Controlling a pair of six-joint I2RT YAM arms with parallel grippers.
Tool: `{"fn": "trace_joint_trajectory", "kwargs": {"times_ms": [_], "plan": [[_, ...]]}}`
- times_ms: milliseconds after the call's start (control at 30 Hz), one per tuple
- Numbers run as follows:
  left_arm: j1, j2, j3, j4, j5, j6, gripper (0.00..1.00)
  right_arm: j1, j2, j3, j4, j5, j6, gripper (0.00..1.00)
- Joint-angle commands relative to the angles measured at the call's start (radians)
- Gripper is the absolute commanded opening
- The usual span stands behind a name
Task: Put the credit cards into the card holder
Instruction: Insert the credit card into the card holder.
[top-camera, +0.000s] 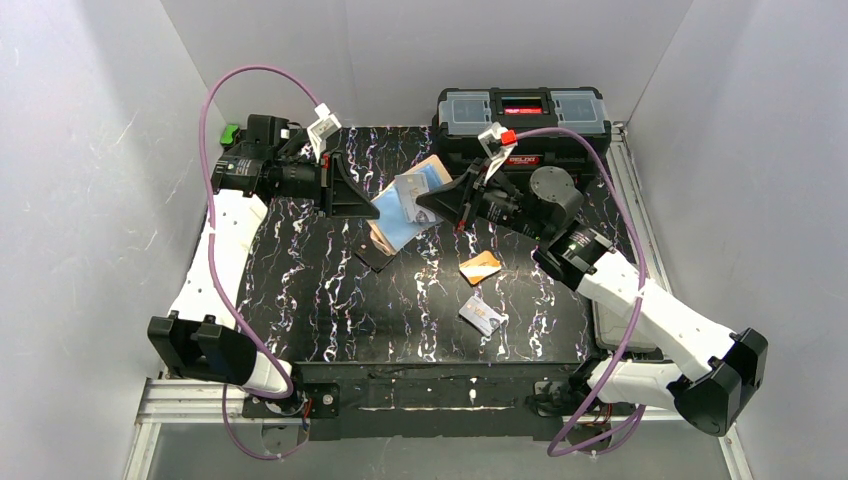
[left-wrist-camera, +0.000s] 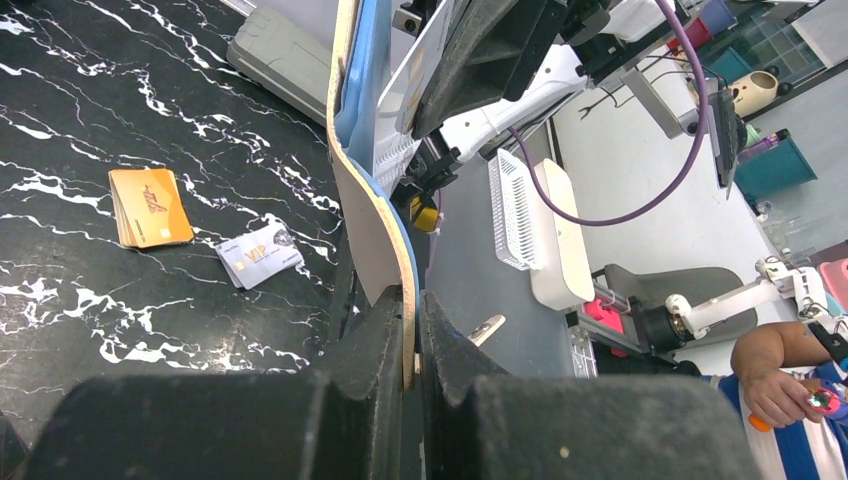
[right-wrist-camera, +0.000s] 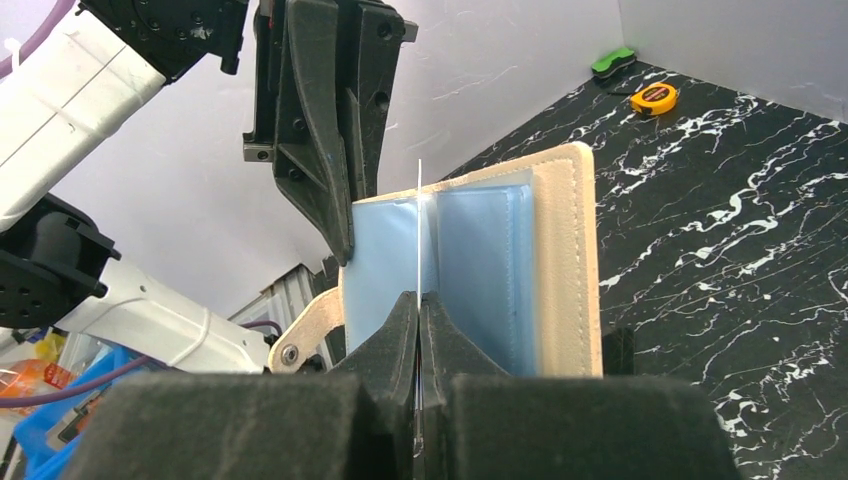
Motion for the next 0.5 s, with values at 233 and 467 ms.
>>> {"fn": "trace_joint_trajectory", "kwargs": {"times_ms": [233,467], "plan": [[-0.008,-0.062,-0.013,0.093,0.057,-0.095,0.0,0.002,-0.004,-0.023,0.084,-0.021,0.021,0.01],[-0.009,-0.065,-0.005,0.136,0.075,-0.136,0.0,0.002,-0.012,-0.035,0.056,-0.022,-0.012,0.01]]}}
